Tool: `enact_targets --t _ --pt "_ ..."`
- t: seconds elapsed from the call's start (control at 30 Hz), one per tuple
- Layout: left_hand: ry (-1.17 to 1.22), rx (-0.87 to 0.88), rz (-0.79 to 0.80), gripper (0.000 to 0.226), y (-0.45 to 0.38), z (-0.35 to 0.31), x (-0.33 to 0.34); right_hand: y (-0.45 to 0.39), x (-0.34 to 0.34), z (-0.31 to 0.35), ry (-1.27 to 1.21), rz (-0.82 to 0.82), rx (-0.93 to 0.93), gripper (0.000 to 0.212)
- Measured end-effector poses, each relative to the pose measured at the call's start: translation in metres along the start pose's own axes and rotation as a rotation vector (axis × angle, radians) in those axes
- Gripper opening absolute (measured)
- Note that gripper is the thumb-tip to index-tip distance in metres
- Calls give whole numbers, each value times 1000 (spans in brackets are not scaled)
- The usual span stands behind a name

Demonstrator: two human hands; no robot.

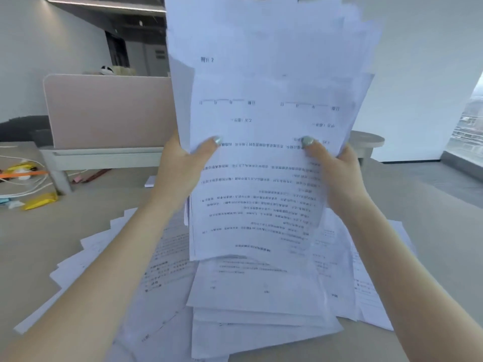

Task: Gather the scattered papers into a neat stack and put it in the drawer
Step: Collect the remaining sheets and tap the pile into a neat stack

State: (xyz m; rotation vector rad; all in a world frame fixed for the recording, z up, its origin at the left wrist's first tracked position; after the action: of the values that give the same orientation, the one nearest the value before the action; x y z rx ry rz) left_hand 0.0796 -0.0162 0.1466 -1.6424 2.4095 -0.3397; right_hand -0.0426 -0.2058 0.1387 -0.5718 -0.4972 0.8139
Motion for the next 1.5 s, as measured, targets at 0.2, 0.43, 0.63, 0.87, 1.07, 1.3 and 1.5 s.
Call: enact_targets --t 0.2,0.43,0.63,0.87,1.07,1.3,1.5 --pt "-84 -339 24 24 32 71 -1 45 -17 -64 114 194 283 10" --pt "129 -359 143 28 8 53 4 28 -15 -55 65 79 218 9" --pt "70 -231 81 44 -2 44 -4 27 -21 -54 110 8 175 31" --pt "22 -13 46 13 -6 5 6 20 -6 -42 72 -27 65 9" --pt "36 31 -47 45 0 17 0 15 0 -33 41 -22 9 38" --pt "-97 27 -56 9 6 15 7 19 5 -31 78 -84 -23 3" --pt "-17 184 -94 38 10 -19 22 -2 25 5 39 -228 -135 5"
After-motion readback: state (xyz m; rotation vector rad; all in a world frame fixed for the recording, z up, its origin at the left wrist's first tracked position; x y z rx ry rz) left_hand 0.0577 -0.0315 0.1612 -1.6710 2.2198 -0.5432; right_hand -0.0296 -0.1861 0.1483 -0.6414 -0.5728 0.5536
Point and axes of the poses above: each hand's wrist, its own y-axis away from the middle knuckle, its own x-axis out of the palm, z = x × y, the point moved 1 cm from there along -y, towards the middle knuckle, and after that the axes turned 14 degrees about -x, right-handed, at the moved point
